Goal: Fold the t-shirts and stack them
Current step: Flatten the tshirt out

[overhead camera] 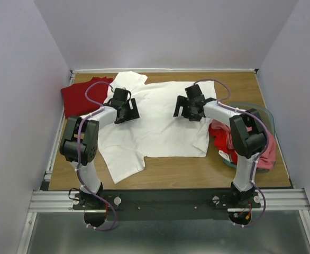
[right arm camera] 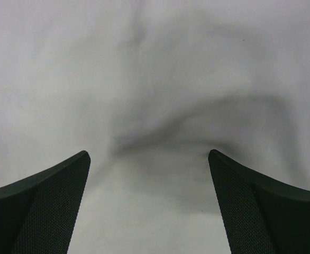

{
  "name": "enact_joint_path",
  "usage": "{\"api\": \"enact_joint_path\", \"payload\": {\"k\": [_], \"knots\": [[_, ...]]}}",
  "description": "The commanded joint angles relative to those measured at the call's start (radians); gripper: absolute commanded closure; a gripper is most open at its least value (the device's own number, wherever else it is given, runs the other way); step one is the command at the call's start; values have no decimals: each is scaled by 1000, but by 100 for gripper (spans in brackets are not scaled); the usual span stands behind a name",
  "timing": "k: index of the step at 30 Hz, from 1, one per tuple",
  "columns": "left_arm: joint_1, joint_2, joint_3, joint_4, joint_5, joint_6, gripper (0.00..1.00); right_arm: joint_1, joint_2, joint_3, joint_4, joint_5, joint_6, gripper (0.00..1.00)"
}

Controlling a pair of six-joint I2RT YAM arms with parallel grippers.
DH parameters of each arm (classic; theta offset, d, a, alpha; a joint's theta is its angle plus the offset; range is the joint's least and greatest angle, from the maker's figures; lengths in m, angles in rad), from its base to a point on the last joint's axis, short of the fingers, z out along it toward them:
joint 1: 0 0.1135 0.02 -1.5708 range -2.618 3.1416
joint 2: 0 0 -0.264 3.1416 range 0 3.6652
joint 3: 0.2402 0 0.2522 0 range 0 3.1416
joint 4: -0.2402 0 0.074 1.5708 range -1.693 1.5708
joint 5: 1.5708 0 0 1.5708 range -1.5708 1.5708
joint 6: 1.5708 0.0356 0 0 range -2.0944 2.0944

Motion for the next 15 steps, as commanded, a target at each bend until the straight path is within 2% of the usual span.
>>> {"api": "enact_joint_path", "payload": {"k": [1,15], "knots": [[0,88,30,-27,-37,-10,9,-27,87,8,-56,48,9,0],[54,226,292,-128,-77,38,8,-81,198,215,-125,36,-11,0]]}}
